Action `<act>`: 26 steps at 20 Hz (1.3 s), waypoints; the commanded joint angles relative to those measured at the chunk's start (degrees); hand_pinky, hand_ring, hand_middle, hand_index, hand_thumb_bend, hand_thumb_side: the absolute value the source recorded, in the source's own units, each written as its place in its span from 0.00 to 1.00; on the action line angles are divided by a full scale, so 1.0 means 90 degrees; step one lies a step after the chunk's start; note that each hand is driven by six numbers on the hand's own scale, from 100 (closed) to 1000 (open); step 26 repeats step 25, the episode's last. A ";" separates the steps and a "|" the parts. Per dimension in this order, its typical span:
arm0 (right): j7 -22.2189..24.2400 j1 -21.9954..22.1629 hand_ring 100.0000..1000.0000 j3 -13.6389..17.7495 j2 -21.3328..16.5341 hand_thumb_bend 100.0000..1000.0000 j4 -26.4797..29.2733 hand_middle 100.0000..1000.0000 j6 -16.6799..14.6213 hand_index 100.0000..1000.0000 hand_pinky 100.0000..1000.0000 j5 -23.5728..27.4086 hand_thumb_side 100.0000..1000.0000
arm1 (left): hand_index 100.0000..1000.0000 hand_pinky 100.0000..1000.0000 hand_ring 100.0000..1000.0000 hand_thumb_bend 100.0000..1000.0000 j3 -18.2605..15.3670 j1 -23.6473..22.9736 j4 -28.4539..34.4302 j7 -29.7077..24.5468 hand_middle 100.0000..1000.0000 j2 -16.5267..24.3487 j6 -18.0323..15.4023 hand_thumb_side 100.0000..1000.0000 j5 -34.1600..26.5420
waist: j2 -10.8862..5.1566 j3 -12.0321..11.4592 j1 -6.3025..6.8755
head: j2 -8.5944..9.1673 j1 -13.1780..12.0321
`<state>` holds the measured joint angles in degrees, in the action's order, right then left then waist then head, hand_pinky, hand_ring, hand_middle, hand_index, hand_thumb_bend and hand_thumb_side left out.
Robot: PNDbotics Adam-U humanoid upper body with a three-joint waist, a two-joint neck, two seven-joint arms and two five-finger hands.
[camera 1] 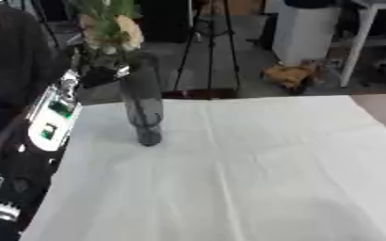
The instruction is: Arrange flowers into the vase.
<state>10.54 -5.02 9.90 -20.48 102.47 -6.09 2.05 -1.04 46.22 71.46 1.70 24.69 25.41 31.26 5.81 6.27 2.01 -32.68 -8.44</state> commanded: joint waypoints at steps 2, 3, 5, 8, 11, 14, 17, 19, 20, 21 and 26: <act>-0.0022 -0.0070 0.87 0.0079 -0.0067 0.07 0.0075 0.82 -0.0010 1.00 0.88 -0.0033 0.68 | 0.67 0.62 0.75 1.00 -0.0165 -0.0354 0.0605 0.0303 0.63 0.0157 -0.0284 0.58 -0.0317 | -0.0044 -0.0094 -0.0056 | 0.0046 0.0019; -0.0021 -0.0074 0.87 0.0078 -0.0063 0.07 0.0078 0.82 -0.0009 1.00 0.88 -0.0033 0.68 | 0.67 0.62 0.75 1.00 -0.0172 -0.0522 0.0772 0.0397 0.63 0.0150 -0.0387 0.58 -0.0420 | -0.0041 -0.0108 -0.0058 | 0.0039 0.0017; -0.0016 -0.0072 0.87 0.0073 -0.0056 0.07 0.0078 0.82 -0.0006 1.00 0.88 -0.0034 0.68 | 0.68 0.62 0.76 1.00 -0.0156 -0.0852 0.1125 0.0480 0.64 0.0161 -0.0604 0.58 -0.0637 | -0.0044 -0.0120 -0.0063 | 0.0018 0.0008; -0.0018 -0.0060 0.87 0.0078 -0.0046 0.07 0.0076 0.82 -0.0003 1.00 0.88 -0.0038 0.68 | 0.68 0.62 0.76 1.00 -0.0193 -0.1262 0.1685 0.0424 0.64 0.0215 -0.0949 0.57 -0.0982 | -0.0039 -0.0141 -0.0069 | 0.0006 0.0007; -0.0018 -0.0065 0.87 0.0077 -0.0039 0.07 0.0079 0.82 -0.0005 1.00 0.88 -0.0035 0.68 | 0.68 0.61 0.76 1.00 -0.0305 -0.1645 0.2255 0.0371 0.64 0.0247 -0.1289 0.57 -0.1332 | -0.0036 -0.0165 -0.0079 | -0.0017 0.0004; -0.0016 -0.0063 0.87 0.0075 -0.0030 0.07 0.0079 0.82 -0.0005 1.00 0.88 -0.0033 0.68 | 0.68 0.60 0.75 1.00 -0.0405 -0.2006 0.2810 0.0328 0.63 0.0235 -0.1441 0.57 -0.1674 | -0.0030 -0.0173 -0.0093 | -0.0032 -0.0005; -0.0016 -0.0069 0.87 0.0073 -0.0032 0.07 0.0081 0.82 -0.0007 1.00 0.88 -0.0029 0.68 | 0.67 0.59 0.74 1.00 -0.0450 -0.2295 0.3220 0.0350 0.63 0.0163 -0.1351 0.57 -0.2012 | -0.0022 -0.0197 -0.0100 | -0.0056 -0.0023; -0.0013 -0.0072 0.87 0.0068 -0.0024 0.07 0.0081 0.82 -0.0007 1.00 0.88 -0.0028 0.68 | 0.67 0.59 0.74 1.00 -0.0455 -0.2445 0.3317 0.0382 0.62 0.0102 -0.1358 0.57 -0.2247 | -0.0018 -0.0198 -0.0113 | -0.0087 -0.0036; -0.0010 -0.0073 0.87 0.0065 -0.0026 0.07 0.0082 0.82 -0.0009 1.00 0.88 -0.0027 0.68 | 0.67 0.59 0.74 1.00 -0.0465 -0.2508 0.3338 0.0412 0.62 0.0077 -0.1377 0.57 -0.2358 | -0.0017 -0.0205 -0.0116 | -0.0100 -0.0048; -0.0011 -0.0078 0.87 0.0065 -0.0031 0.07 0.0084 0.82 -0.0011 1.00 0.87 -0.0026 0.67 | 0.67 0.59 0.74 1.00 -0.0468 -0.2563 0.3351 0.0435 0.62 0.0050 -0.1405 0.56 -0.2465 | -0.0018 -0.0203 -0.0116 | -0.0129 -0.0069; -0.0031 -0.0076 0.87 0.0078 -0.0018 0.07 0.0082 0.82 -0.0008 1.00 0.87 -0.0021 0.67 | 0.67 0.58 0.74 1.00 -0.0490 -0.2726 0.3420 0.0462 0.62 -0.0055 -0.1600 0.56 -0.2727 | -0.0023 -0.0197 -0.0126 | -0.0186 -0.0115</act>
